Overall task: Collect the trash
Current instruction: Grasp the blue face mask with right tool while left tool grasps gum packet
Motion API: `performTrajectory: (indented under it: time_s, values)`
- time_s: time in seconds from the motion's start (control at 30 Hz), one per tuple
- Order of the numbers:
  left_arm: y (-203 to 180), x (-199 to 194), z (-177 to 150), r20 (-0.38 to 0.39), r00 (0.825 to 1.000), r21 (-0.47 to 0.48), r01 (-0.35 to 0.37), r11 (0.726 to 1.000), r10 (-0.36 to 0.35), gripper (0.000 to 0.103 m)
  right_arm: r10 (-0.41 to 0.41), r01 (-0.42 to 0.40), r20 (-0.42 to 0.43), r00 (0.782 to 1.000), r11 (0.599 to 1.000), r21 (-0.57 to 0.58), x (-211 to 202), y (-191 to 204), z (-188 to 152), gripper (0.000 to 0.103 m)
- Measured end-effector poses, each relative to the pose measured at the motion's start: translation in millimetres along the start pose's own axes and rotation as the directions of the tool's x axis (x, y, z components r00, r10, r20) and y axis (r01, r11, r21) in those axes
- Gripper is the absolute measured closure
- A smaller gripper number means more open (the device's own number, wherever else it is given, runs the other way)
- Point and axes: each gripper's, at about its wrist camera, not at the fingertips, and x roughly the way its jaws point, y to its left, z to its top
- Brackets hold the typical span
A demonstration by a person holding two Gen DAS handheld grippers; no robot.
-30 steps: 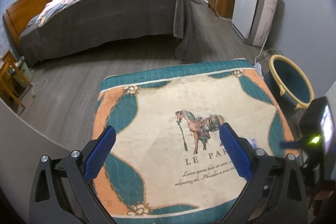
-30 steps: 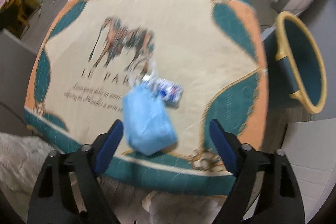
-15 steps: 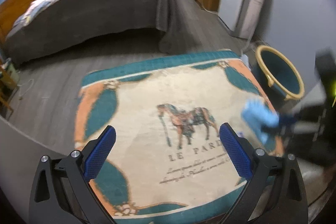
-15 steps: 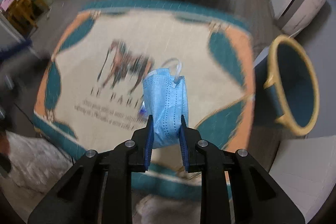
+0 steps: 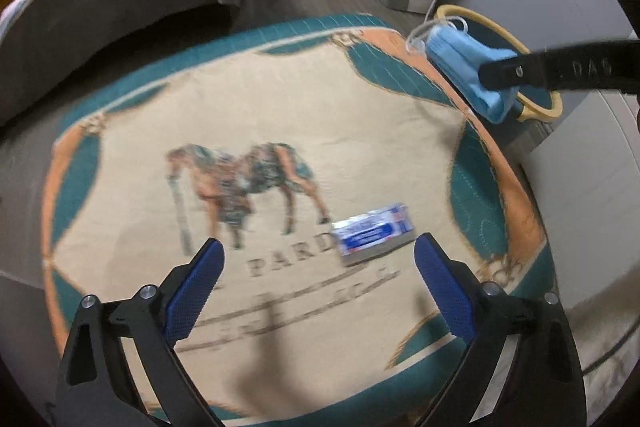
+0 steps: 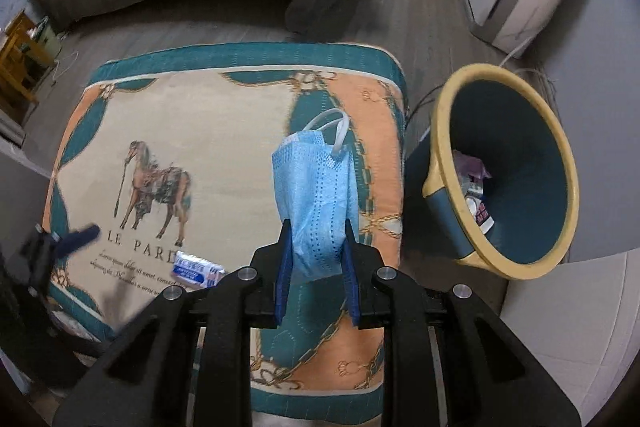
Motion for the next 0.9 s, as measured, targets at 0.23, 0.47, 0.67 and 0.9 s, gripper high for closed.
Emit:
performTrajectory:
  time_s: [0.23, 0.47, 0.67, 0.9]
  values:
    - [-22.1, 27.9, -3.0, -0.054, 0.998, 0.005, -0.014, 1.0, 0.015, 0.023, 0.001, -0.001, -0.012, 1.0, 1.0, 0.022, 8.5, -14.9, 1.0, 0.081]
    - [-32.2, 44.6, -6.0, -0.092, 0.995, 0.029, -0.027, 0.999, 0.029, 0.027, 0.02, -0.02, -0.013, 1.0, 1.0, 0.011, 10.6, -15.5, 3.1, 0.081]
    - [-32.6, 43.7, -2.7, -0.069, 0.997, 0.049, -0.044, 0.998, 0.048, 0.042, 0.03, -0.03, -0.009, 1.0, 1.0, 0.003, 8.3, -12.8, 4.8, 0.081]
    - [-24.5, 33.8, 3.0, -0.031, 0.998, 0.035, -0.047, 0.998, 0.048, 0.043, 0.035, -0.035, 0.001, 0.999, 0.999, -0.003, 3.8, -11.5, 4.3, 0.081]
